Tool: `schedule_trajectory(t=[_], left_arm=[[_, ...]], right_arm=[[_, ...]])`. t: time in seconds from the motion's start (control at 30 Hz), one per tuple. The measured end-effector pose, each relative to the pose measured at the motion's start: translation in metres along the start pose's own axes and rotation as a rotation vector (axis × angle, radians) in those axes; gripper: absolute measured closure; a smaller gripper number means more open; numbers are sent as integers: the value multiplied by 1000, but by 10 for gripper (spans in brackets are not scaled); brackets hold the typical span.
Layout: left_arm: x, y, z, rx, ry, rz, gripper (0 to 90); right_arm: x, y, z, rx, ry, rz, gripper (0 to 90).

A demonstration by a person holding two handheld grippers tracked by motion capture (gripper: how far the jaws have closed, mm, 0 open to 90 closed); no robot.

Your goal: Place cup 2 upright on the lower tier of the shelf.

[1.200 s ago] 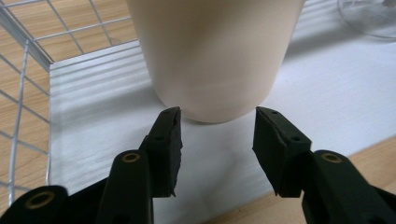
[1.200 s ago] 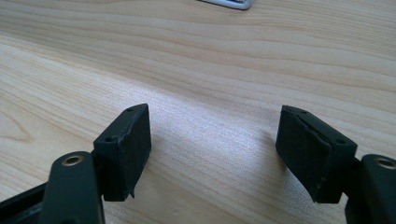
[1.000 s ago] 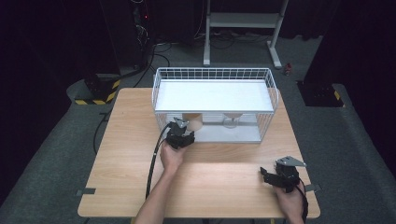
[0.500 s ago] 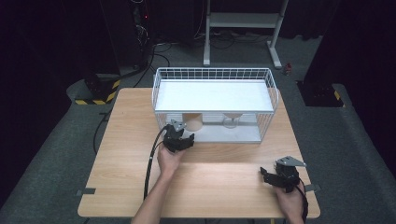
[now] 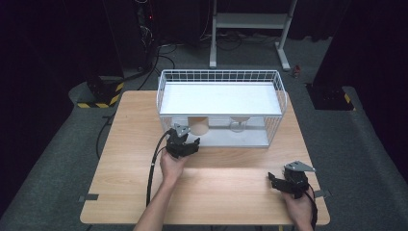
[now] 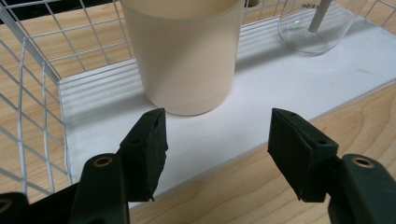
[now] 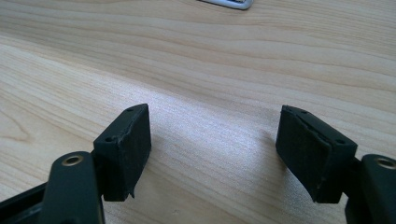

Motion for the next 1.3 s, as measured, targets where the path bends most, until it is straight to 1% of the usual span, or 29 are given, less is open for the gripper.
schedule_trajectory(t=[0.23, 0.3, 0.4, 0.5, 0.77, 0.87, 1.03, 1.17, 1.3], left_arm=[[1, 7, 1, -14, 4, 14, 378], [2, 10, 0, -16, -4, 19, 378], [2, 13, 1, -22, -5, 22, 377], [1, 16, 1, -20, -3, 31, 377], [-4, 24, -5, -21, 8, 38, 377], [-6, 28, -7, -24, 6, 41, 376], [-9, 31, -8, -27, 15, 43, 369], [-11, 35, -10, -36, 14, 43, 363], [-14, 42, -12, -47, 29, 58, 347]], right_arm=[[0, 0, 0, 0, 0, 0, 264], [0, 0, 0, 0, 0, 0, 264], [0, 0, 0, 0, 0, 0, 264], [0, 0, 0, 0, 0, 0, 264], [0, 0, 0, 0, 0, 0, 264], [0, 0, 0, 0, 0, 0, 264], [0, 0, 0, 0, 0, 0, 264], [0, 0, 0, 0, 0, 0, 264], [0, 0, 0, 0, 0, 0, 264]])
Point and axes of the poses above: each handheld gripper's, and its own axes: y roughly backward along the jaws, x roughly out of its top, z roughly to its right, the point moved 3 cm from there along -y, roughly forward along the jaws, and after that the axes turned 8 degrees about x, right-handed, at the moved point
